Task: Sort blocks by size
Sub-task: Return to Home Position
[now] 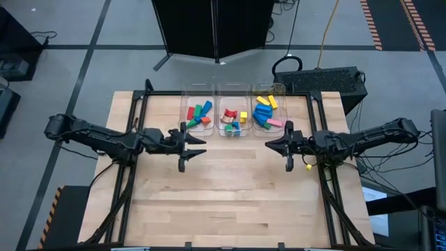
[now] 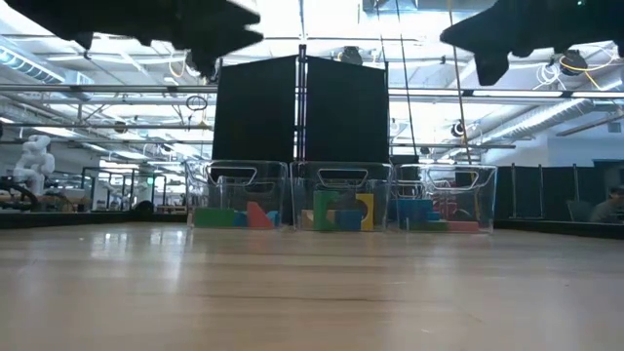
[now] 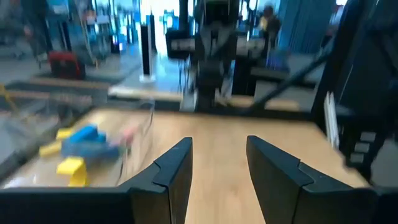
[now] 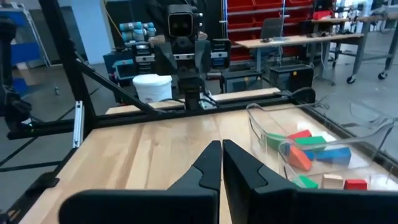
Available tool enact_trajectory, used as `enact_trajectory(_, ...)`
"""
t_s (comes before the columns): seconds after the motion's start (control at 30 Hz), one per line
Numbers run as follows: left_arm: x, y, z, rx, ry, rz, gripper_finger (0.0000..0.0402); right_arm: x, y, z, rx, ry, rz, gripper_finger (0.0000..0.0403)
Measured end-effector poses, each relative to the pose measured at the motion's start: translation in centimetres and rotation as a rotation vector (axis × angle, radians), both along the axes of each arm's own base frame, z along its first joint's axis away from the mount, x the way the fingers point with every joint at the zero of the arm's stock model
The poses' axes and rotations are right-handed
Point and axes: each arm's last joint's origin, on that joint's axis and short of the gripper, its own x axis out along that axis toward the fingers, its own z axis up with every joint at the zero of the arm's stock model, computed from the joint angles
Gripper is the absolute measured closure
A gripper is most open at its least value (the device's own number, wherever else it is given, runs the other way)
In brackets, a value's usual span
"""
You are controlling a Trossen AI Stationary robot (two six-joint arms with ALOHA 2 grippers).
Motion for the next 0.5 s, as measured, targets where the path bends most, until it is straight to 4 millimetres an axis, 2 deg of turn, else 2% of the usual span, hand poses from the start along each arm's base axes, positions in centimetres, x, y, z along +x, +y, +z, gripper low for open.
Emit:
enact_trajectory(0.1, 0.2, 0.0, 0.6, 0.001, -0.075, 0.0, 0.0256, -0.8, 0.0, 0.4, -0.005, -0.014, 0.01, 0.0403)
enact_trajectory(0.2, 0.3, 0.0, 1.1, 0.022, -0.094, 0.007, 0.0283, -1.7, 0.1, 0.6, -0.008, -0.008, 0.025, 0.0403)
enact_trajectory(0.37, 0.4, 0.0, 1.3, 0.019, -0.092, 0.0, 0.034, -3.3, 0.7, 0.4, -0.048, 0.029, 0.238, 0.0403)
enact_trajectory(0.5, 0.2, -0.3, 0.9, 0.011, -0.042, -0.015, 0.0375, -4.1, 1.0, 0.5, -0.047, 0.028, 0.294, 0.0403)
